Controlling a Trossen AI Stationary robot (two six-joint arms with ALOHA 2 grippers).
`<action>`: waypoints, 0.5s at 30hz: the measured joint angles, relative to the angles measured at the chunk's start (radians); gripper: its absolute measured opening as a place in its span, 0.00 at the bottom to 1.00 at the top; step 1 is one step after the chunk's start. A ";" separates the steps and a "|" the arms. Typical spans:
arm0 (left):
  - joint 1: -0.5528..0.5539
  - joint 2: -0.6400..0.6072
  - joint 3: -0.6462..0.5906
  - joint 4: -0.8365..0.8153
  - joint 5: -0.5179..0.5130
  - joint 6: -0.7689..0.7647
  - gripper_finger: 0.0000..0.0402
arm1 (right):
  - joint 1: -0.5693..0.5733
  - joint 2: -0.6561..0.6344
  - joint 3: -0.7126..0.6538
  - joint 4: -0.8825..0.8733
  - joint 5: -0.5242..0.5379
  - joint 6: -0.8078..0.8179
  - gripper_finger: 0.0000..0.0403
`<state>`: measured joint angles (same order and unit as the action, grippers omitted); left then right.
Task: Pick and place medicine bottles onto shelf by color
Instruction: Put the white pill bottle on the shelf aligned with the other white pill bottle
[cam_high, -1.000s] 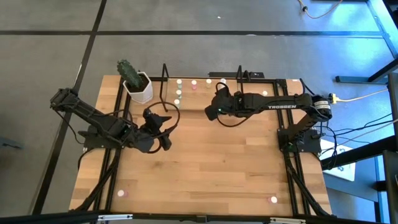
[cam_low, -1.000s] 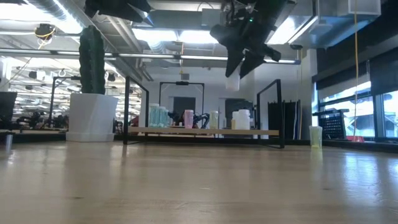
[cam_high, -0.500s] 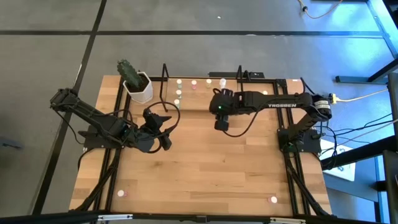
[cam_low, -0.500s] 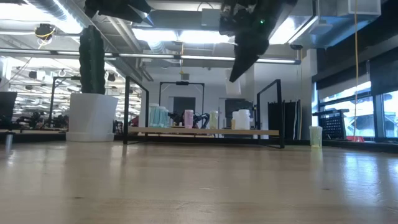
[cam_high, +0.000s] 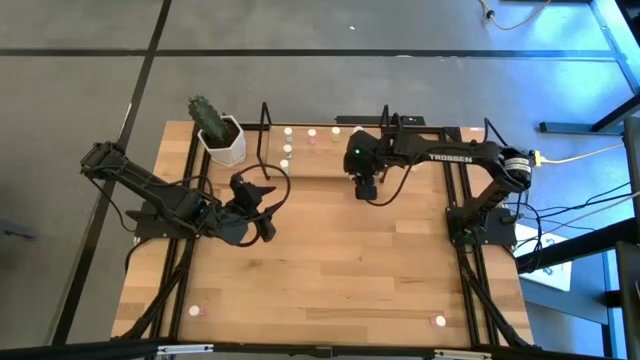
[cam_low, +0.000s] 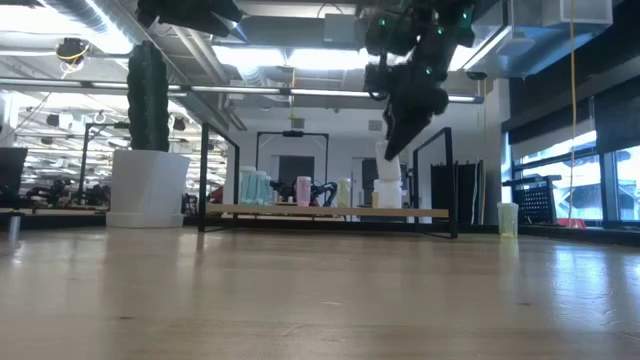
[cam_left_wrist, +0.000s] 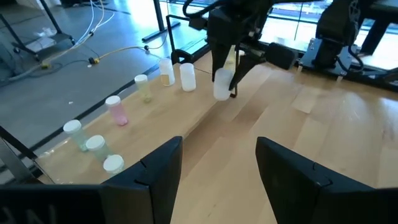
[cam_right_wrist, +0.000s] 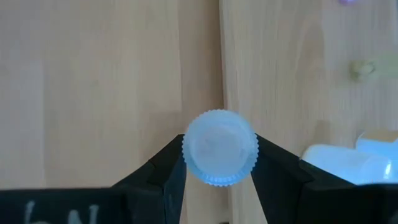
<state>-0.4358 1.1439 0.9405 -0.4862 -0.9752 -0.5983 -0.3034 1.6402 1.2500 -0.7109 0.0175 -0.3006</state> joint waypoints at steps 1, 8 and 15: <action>0.000 0.000 0.000 0.000 0.000 0.006 0.49 | -0.003 0.000 -0.016 0.019 0.003 -0.007 0.39; 0.000 0.000 0.000 0.000 0.000 0.008 0.49 | -0.008 0.000 -0.044 0.075 0.052 -0.026 0.39; 0.000 0.000 0.000 0.000 0.000 0.008 0.49 | -0.009 0.000 -0.044 0.078 0.118 -0.043 0.39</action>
<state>-0.4358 1.1439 0.9405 -0.4858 -0.9752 -0.5906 -0.3122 1.6402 1.2057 -0.6333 0.1360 -0.3434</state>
